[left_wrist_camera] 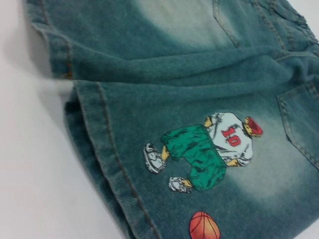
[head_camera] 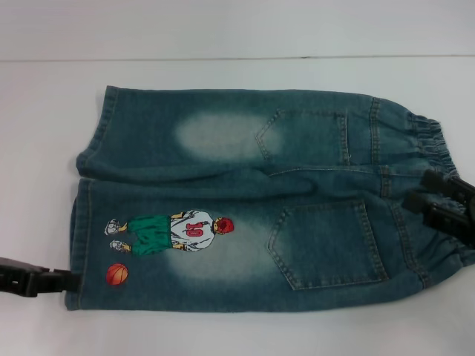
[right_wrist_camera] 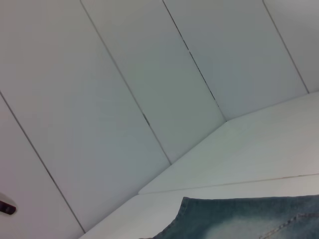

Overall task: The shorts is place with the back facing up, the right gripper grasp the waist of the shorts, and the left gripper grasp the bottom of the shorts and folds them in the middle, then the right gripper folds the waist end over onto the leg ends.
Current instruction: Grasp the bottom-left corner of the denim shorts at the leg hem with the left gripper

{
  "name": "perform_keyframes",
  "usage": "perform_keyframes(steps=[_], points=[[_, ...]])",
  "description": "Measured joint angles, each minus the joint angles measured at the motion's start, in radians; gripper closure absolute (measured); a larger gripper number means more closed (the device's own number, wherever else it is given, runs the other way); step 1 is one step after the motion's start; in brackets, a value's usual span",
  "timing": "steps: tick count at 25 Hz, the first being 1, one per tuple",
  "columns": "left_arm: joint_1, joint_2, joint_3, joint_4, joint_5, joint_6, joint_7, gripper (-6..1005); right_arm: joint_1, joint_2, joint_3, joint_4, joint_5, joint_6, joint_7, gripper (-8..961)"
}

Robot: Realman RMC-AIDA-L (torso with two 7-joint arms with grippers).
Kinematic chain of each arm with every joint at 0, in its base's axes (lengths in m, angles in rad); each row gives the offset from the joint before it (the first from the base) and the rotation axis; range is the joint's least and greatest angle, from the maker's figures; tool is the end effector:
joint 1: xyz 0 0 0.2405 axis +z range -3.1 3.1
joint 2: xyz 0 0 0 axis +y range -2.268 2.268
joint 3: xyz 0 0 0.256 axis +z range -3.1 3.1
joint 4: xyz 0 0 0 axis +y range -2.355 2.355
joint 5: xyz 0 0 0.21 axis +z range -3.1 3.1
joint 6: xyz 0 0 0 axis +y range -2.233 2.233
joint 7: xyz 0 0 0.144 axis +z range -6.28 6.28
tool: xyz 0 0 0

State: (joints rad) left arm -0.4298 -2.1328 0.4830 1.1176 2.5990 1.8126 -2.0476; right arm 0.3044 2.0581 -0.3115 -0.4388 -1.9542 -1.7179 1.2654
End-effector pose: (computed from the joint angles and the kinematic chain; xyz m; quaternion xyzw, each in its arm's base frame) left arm -0.3208 0.2712 0.0564 -0.8460 -0.5206 -0.0322 0.1102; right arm 0.3339 0.2470 0.0211 -0.8239 0.3437 0.3940 0.2185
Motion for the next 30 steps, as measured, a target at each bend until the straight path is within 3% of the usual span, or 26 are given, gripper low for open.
perform_keyframes(steps=[4,8,13,16,21,30], points=[[0.006,-0.009,-0.01,-0.007,-0.012,-0.023,-0.005,836,0.003,0.0,-0.004,0.0,0.0,0.003,0.0,58],[-0.009,0.0,-0.007,-0.033,-0.009,-0.042,-0.016,802,0.006,0.001,-0.005,0.0,-0.001,0.003,0.0,58],[-0.012,0.019,-0.006,-0.068,-0.008,-0.063,-0.048,566,0.008,0.001,-0.006,0.0,-0.002,0.002,0.0,58],[-0.013,0.031,-0.006,-0.103,-0.008,-0.073,-0.06,329,0.008,0.001,-0.006,0.0,-0.002,0.002,0.0,58],[-0.013,0.034,0.01,-0.119,0.008,-0.09,-0.066,128,0.011,0.001,-0.006,0.0,-0.003,0.001,0.0,58],[-0.03,0.025,0.033,-0.122,0.063,-0.108,-0.07,62,0.01,0.001,-0.006,0.0,-0.003,0.004,0.0,59]])
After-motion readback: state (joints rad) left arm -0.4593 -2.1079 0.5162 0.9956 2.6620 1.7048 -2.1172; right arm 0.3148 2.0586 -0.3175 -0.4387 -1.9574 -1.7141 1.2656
